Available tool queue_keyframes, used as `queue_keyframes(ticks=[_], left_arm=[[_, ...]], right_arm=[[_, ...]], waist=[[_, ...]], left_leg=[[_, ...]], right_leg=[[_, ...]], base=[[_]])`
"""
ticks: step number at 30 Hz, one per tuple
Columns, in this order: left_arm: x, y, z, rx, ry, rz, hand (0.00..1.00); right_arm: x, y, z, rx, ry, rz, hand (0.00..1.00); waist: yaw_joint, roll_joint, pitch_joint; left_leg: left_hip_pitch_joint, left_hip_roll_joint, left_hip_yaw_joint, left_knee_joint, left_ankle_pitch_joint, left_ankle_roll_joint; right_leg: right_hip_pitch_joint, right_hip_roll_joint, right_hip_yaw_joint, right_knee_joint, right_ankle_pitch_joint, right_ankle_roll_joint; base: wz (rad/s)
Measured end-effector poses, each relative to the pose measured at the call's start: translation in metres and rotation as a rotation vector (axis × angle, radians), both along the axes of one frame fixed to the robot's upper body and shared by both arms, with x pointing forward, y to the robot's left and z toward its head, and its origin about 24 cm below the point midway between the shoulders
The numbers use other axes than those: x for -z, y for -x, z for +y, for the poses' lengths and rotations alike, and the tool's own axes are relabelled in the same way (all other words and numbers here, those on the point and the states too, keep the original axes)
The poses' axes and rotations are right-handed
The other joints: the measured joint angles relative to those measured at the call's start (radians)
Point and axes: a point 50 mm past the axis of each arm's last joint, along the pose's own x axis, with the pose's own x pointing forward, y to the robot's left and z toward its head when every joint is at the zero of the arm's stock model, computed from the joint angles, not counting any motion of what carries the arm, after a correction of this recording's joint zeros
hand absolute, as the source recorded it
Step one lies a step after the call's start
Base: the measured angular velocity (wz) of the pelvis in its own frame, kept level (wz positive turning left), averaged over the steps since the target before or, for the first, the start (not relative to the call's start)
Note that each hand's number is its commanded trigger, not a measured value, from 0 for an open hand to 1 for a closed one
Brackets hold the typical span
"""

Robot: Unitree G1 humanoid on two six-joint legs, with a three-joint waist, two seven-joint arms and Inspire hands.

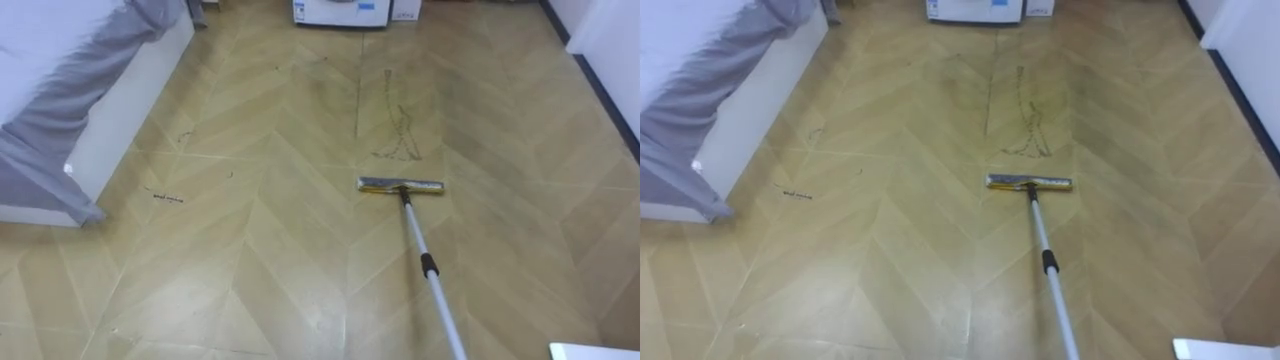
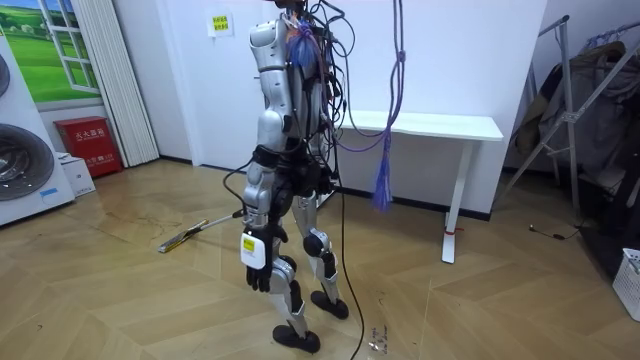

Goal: Mop floor

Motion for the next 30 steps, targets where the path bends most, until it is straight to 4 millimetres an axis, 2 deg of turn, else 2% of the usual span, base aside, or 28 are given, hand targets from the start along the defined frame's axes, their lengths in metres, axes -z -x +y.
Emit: queue_keyframes(ticks=[7,13,17,18,19,25,29,30], left_arm=[[0.001,-0.005,0.0,0.004,0.0,0.004,0.0],[0.001,-0.011,-0.001,0.016,-0.014,0.002,0.0],[0.002,-0.018,-0.004,0.059,-0.019,-0.004,0.0],[0.002,-0.019,-0.004,0.059,-0.025,-0.009,0.0],[0.002,-0.021,-0.004,0.059,-0.03,-0.016,0.0],[0.0,-0.044,-0.005,0.076,-0.064,-0.098,0.0],[-0.002,-0.064,-0.005,0.021,-0.083,-0.163,0.0],[-0.002,-0.068,-0.005,0.0,-0.091,-0.179,0.0]], right_arm=[[0.0,0.0,0.001,0.013,-0.003,-0.001,1.0],[0.0,-0.002,0.0,0.02,0.005,0.0,1.0],[0.0,-0.008,-0.001,0.021,0.025,-0.008,1.0],[0.0,-0.009,-0.001,0.02,0.028,-0.012,1.0],[0.0,-0.01,-0.001,0.02,0.03,-0.015,1.0],[-0.001,-0.025,-0.004,0.007,0.059,-0.063,1.0],[-0.002,-0.032,-0.005,0.019,0.076,-0.094,1.0],[-0.002,-0.034,-0.004,0.023,0.078,-0.099,1.0]], waist=[[0.008,0.009,-0.0042],[0.009,0.017,-0.0085],[-0.003,0.027,-0.0137],[-0.007,0.029,-0.0101],[-0.008,0.034,-0.0109],[-0.008,0.05,-0.0041],[-0.009,0.045,0.0043],[-0.009,0.037,0.0097]], left_leg=[[-0.012,0.002,-0.004,0.006,0.0,0.0],[-0.075,0.009,-0.006,0.024,0.002,-0.003],[-0.137,0.012,-0.005,0.039,0.003,-0.004],[-0.145,0.011,-0.005,0.04,0.003,-0.004],[-0.154,0.012,-0.005,0.041,0.003,-0.003],[-0.247,0.015,-0.005,0.063,0.007,0.0],[-0.364,0.01,-0.005,0.144,0.006,0.002],[-0.4,0.009,-0.005,0.166,0.006,0.002]], right_leg=[[-0.012,0.001,0.0,0.001,0.0,0.0],[-0.07,0.009,0.0,0.002,0.001,-0.001],[-0.124,0.012,0.001,0.006,0.002,-0.003],[-0.133,0.011,0.002,0.011,0.002,-0.003],[-0.143,0.011,0.003,0.017,0.002,-0.003],[-0.253,0.005,0.005,0.078,-0.001,-0.005],[-0.394,-0.018,0.023,0.211,-0.045,-0.01],[-0.439,-0.026,0.032,0.257,-0.06,-0.009]], base=[[0.0],[0.03],[0.02],[0.0],[0.0],[0.0],[0.09],[0.13]])
